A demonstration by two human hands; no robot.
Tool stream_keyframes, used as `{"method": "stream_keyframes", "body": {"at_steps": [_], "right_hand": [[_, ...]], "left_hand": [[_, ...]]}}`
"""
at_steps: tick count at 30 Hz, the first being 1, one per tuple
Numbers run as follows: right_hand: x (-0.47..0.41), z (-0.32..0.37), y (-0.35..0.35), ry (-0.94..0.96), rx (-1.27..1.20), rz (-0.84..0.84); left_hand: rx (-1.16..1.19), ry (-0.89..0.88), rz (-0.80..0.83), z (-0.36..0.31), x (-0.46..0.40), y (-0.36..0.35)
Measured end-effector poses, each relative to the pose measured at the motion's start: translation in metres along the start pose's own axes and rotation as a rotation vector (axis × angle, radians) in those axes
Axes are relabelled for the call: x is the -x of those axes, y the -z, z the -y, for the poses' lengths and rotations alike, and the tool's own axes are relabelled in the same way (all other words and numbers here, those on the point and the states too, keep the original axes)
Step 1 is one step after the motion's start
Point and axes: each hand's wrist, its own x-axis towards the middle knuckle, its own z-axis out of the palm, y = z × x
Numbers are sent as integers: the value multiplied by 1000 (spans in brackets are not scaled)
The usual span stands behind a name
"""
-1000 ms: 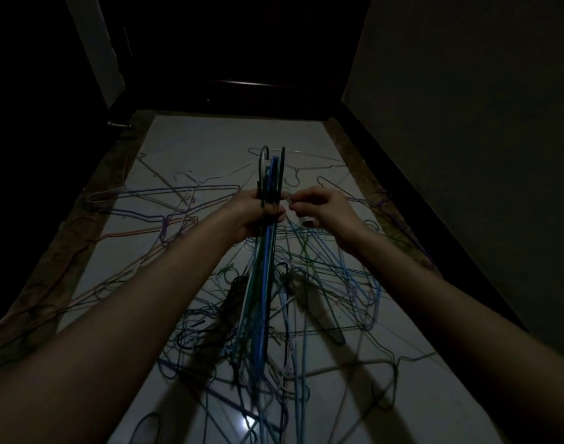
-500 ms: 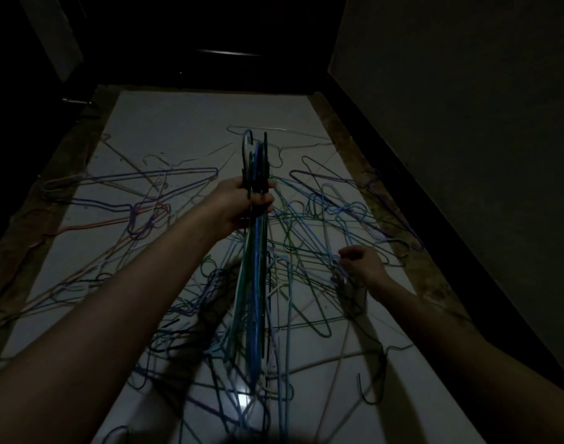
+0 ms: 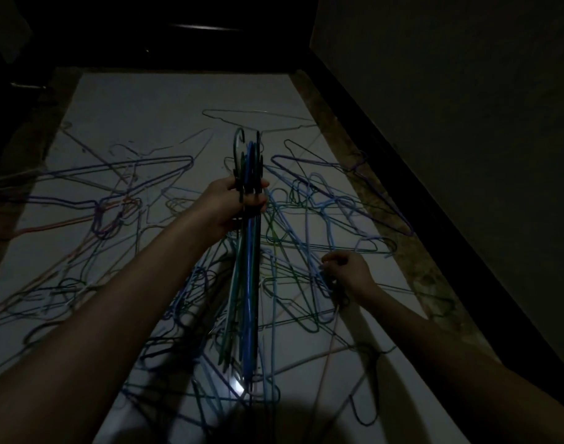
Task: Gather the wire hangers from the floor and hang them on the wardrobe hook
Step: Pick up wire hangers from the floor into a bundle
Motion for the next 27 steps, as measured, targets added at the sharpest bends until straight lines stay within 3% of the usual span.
{"method": "stream_keyframes", "body": {"at_steps": [5, 9, 18, 27], "right_hand": [[-8, 0, 3, -33, 45, -169], [-17, 2, -6, -143, 15, -147], [-14, 23, -4, -199, -181, -121], [9, 48, 24, -72, -145, -103]], "left_hand": [[-2, 23, -4, 7, -6, 0], [36, 42, -4, 12, -9, 1], [187, 68, -48, 16, -12, 7], [280, 29, -28, -4, -2, 5]]}}
